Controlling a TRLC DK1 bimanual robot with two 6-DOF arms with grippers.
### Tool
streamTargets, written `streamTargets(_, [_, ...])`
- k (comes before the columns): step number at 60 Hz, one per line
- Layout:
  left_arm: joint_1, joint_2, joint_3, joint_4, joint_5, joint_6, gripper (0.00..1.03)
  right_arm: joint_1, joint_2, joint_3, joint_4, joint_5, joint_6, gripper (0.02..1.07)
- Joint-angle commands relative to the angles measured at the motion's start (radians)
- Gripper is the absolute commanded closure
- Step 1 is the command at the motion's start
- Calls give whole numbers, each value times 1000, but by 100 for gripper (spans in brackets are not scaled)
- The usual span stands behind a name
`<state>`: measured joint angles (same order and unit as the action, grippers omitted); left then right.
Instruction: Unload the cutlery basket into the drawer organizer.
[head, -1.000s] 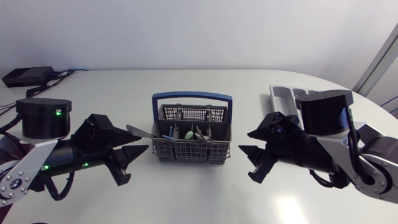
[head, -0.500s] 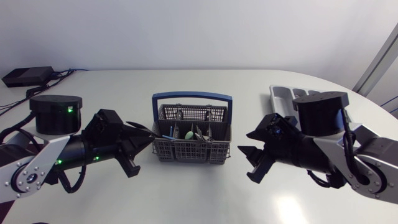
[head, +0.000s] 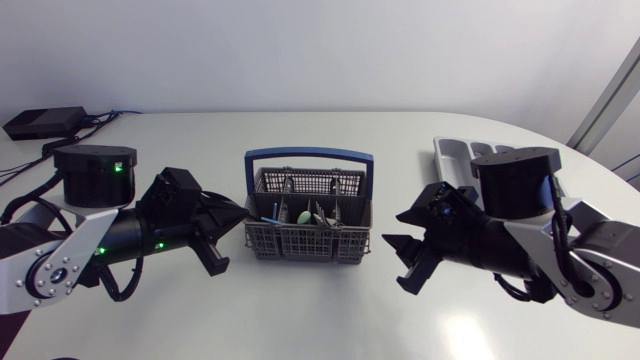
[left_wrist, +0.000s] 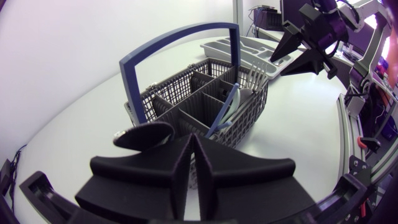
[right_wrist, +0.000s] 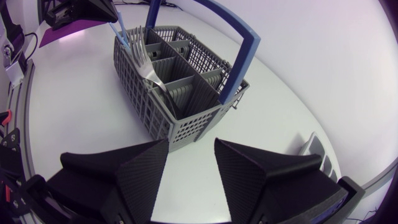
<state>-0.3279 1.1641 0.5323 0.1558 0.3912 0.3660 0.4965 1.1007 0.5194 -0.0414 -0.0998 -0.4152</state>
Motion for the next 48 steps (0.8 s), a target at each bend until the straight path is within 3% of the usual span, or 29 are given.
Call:
streamTargets(1, [-3,16,32,10,5,-9,100,4,19,-27,11,5,6,51])
streamTargets(32, [1,-66,66,-82,5,-6,100,5,27,-39,20,3,6,51])
streamTargets(40, [13,-115,11,-113,5,28,77,5,25,-45,20,3,1,51])
streamTargets(48, [55,-176,-46,-154,6,80,61,5,24,-48,20,3,0,51])
